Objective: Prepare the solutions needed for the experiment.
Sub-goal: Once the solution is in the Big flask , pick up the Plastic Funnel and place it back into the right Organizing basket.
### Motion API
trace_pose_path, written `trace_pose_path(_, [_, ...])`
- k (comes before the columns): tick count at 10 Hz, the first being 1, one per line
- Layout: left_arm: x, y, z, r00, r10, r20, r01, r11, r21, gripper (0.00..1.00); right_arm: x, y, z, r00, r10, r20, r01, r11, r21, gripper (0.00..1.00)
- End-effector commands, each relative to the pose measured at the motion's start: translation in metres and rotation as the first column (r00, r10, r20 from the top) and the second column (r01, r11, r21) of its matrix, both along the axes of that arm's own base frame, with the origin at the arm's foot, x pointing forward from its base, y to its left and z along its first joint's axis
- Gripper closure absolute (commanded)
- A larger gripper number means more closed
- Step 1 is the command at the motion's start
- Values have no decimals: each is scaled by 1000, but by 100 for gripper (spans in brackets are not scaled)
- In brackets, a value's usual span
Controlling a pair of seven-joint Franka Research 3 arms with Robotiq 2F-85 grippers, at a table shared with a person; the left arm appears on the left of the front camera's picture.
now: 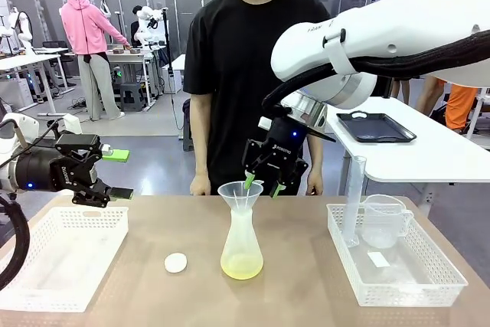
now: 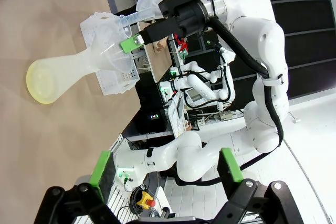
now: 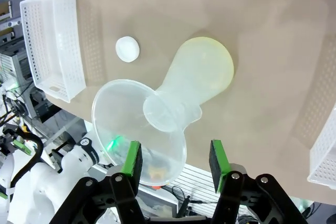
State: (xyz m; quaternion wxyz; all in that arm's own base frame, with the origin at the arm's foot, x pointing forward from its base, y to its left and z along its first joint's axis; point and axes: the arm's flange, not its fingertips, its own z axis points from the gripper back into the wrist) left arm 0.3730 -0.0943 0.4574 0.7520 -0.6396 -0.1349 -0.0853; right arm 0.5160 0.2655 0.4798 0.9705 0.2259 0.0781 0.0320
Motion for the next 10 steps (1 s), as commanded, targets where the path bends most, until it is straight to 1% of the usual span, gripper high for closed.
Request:
trace_pose_path(1, [0, 0, 1, 1000, -6, 1, 6, 1000, -16, 0, -15, 3, -4, 997, -78, -1, 78, 997, 18, 34])
trace_pose_path(4, [0, 0, 1, 1000, -6, 1, 6, 1000, -16, 0, -17, 2, -12, 994, -105, -25, 106, 994, 18, 34])
trace_pose_path(5, [0, 0, 1, 1000, -6, 1, 6, 1000, -16, 0, -18, 0, -14, 993, -114, -43, 115, 993, 24, 37])
trace_pose_path(6, [0, 0, 1, 1000, -6, 1, 6, 1000, -16, 0, -19, -2, -16, 990, -133, -39, 135, 989, 54, 43])
trace_pose_path(7, [0, 0, 1, 1000, -6, 1, 6, 1000, -16, 0, -20, -4, -18, 989, -138, -59, 141, 989, 49, 53])
trace_pose_path(8, [0, 0, 1, 1000, -6, 1, 6, 1000, -16, 0, -20, -5, -20, 987, -146, -68, 149, 987, 56, 59])
trace_pose_path(9, [0, 0, 1, 1000, -6, 1, 6, 1000, -16, 0, -20, -5, -21, 987, -147, -69, 152, 986, 66, 69])
trace_pose_path(10, [0, 0, 1, 1000, -6, 1, 6, 1000, -16, 0, -20, -6, -22, 986, -150, -75, 155, 986, 64, 76])
